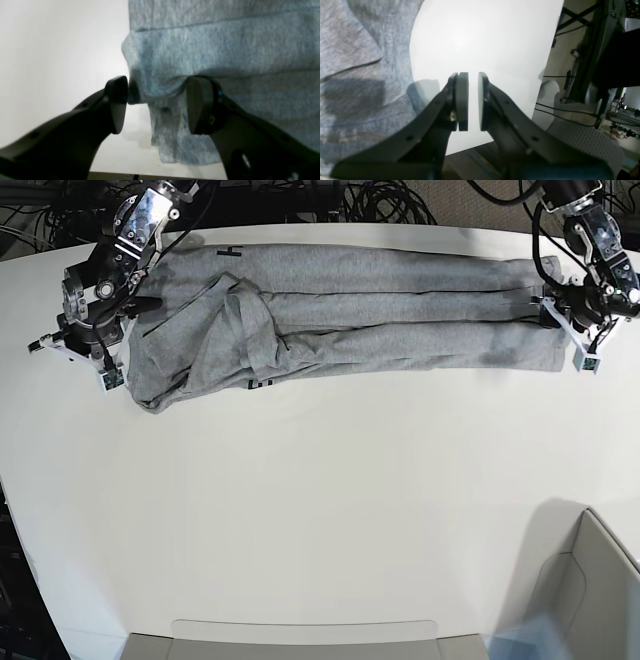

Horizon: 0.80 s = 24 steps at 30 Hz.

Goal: Fold the T-shirt properly
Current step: 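Lay the folded hem onto the collar edge and open both grippers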

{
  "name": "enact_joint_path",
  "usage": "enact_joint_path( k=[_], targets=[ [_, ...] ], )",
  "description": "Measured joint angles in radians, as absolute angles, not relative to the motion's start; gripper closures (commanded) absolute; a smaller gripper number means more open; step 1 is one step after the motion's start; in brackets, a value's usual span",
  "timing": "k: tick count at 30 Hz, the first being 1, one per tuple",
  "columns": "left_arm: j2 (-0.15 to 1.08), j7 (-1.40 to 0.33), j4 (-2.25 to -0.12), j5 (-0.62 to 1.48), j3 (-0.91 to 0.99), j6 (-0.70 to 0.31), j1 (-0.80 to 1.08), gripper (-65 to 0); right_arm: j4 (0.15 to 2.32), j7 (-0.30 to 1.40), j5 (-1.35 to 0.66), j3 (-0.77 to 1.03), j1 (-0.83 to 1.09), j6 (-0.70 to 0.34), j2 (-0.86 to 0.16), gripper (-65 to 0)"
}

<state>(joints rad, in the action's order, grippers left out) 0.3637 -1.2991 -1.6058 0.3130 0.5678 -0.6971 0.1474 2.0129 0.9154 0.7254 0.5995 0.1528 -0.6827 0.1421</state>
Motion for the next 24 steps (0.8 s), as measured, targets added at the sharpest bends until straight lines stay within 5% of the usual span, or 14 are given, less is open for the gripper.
enact_joint_path(
  k=[17, 21, 24],
  targets=[
    [0.383, -1.243, -1.348, 0.366, 0.574, -0.705, 0.104, -36.9, 2.013, 0.916, 0.729, 0.6, 0.153, -0.683, 0.142, -7.6],
    [0.37, -1.209, -1.327, 0.367, 0.571, -0.704, 0.102, -30.0, 2.013, 0.916, 0.73, 0.6, 0.153, -0.683, 0.142, -7.6],
    [0.363, -1.202, -1.326, 0.367, 0.571, -0.702, 0.102, -18.5, 2.013, 0.916, 0.73, 0.6, 0.152, -0.683, 0.142, -7.6]
  ],
)
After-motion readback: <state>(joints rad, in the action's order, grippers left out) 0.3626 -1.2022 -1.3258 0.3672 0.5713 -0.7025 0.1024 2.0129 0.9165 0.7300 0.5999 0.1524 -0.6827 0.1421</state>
